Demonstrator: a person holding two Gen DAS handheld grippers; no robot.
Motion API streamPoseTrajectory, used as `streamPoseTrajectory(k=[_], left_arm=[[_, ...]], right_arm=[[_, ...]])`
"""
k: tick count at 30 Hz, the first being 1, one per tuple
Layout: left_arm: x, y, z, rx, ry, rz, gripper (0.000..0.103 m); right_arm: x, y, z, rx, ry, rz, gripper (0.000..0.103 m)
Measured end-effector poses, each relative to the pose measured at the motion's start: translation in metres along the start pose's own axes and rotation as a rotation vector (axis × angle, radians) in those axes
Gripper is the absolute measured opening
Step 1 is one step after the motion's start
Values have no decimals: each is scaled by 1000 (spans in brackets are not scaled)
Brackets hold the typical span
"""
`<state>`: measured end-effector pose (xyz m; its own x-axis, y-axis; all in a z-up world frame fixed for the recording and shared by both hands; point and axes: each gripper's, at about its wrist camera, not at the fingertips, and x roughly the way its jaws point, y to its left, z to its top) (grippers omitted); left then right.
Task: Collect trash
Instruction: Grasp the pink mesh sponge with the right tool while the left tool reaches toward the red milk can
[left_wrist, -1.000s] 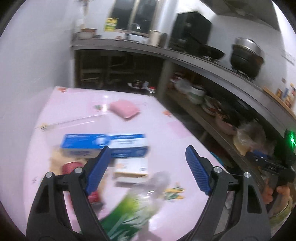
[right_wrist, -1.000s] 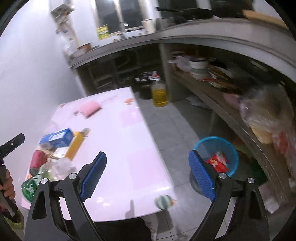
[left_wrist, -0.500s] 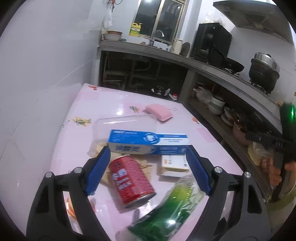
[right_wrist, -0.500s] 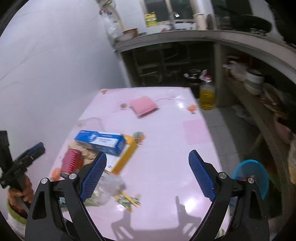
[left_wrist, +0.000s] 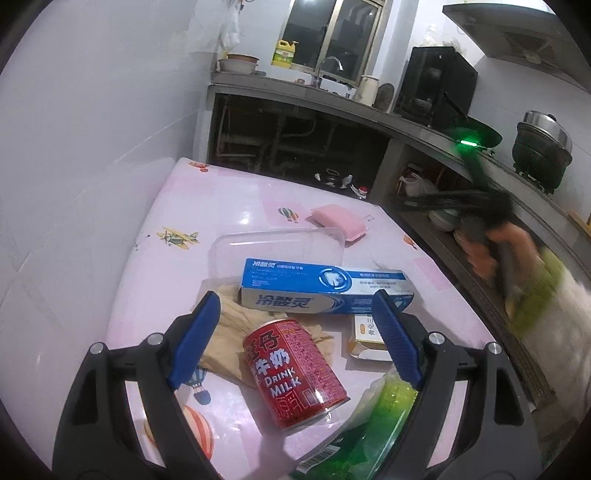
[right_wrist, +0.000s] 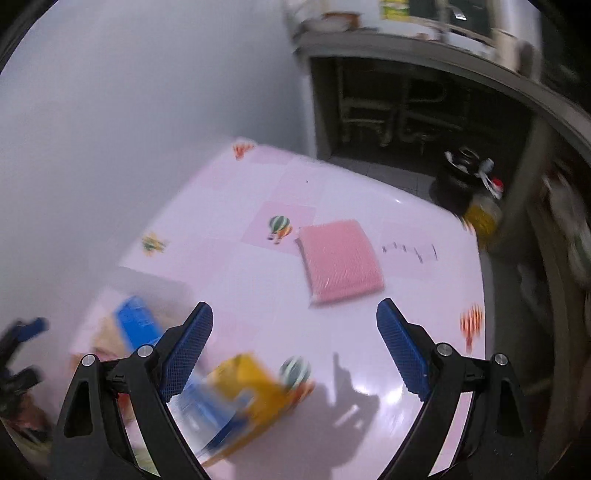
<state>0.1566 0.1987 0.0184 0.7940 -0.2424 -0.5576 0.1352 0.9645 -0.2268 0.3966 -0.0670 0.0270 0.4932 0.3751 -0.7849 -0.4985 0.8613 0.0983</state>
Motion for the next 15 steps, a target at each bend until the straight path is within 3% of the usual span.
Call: streamPoseTrajectory(k=[7,15], left_arm=[[12,6,-7,-8,34,-17,80],[11,20,-16,-52,33,-65,80]], right_arm=[[102,-16,45,-83,153,-62,88],[154,-23,54,-114,272,-84,88]])
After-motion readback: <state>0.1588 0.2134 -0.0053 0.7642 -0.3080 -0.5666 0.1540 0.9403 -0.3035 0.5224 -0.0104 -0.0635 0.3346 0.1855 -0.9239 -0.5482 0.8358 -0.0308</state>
